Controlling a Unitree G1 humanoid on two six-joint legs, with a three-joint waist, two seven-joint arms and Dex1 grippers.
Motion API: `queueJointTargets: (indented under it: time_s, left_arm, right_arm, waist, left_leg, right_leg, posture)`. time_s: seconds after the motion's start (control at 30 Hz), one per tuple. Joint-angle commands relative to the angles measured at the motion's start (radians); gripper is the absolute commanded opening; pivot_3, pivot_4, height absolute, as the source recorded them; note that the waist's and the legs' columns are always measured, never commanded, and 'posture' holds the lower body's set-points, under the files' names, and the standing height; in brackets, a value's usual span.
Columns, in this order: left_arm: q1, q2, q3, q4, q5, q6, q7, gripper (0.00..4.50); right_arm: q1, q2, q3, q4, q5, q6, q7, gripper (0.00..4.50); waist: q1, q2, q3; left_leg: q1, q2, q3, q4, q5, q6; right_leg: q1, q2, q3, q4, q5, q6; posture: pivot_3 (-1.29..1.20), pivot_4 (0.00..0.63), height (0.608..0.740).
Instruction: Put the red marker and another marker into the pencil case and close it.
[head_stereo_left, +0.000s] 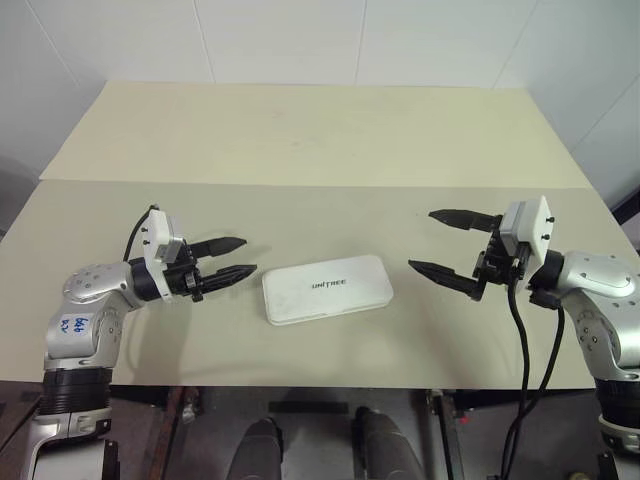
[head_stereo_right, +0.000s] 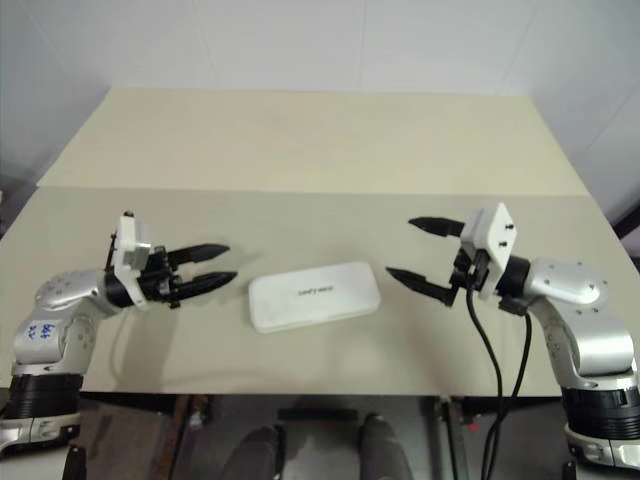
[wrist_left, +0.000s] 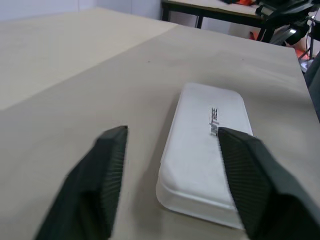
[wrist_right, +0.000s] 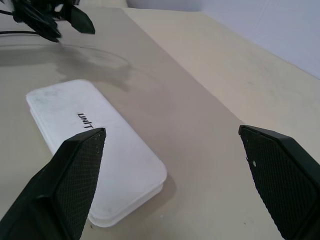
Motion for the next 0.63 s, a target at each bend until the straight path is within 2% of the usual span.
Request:
queueJointTargets:
  time_s: [0.03, 0.33, 0.63]
  left_arm:
    - [0.017, 0.006, 0.040, -0.054, -0.033, -0.022, 0.030, 4.36]
    - [0.043, -0.002, 0.021, -0.128, -0.026, -0.026, 0.101, 4.46]
    - [0.081, 0.006, 0.033, -0.180, -0.034, -0.007, 0.163, 4.46]
  right_arm:
    - [0.014, -0.008, -0.070, -0.002, 0.002, -0.029, -0.028, 4.50]
    - [0.078, -0.040, -0.128, 0.045, -0.024, -0.071, -0.019, 4.50]
    - [0.062, -0.020, -0.097, 0.064, -0.028, -0.073, -0.033, 4.50]
  waist:
    - [0.000, 0.000, 0.000]
    - [-0.001, 0.000, 0.000]
    - [-0.006, 0.000, 0.000]
  left_leg:
    - [0.000, 0.000, 0.000, 0.000, 0.000, 0.000]
    - [0.000, 0.000, 0.000, 0.000, 0.000, 0.000]
    - [0.000, 0.000, 0.000, 0.000, 0.000, 0.000]
  right_leg:
    - [0.000, 0.000, 0.000, 0.000, 0.000, 0.000]
    - [0.000, 0.000, 0.000, 0.000, 0.000, 0.000]
    - [0.000, 0.000, 0.000, 0.000, 0.000, 0.000]
  posture:
    - [0.00, 0.150, 0.740]
    - [0.00, 0.150, 0.740]
    - [0.00, 0.150, 0.740]
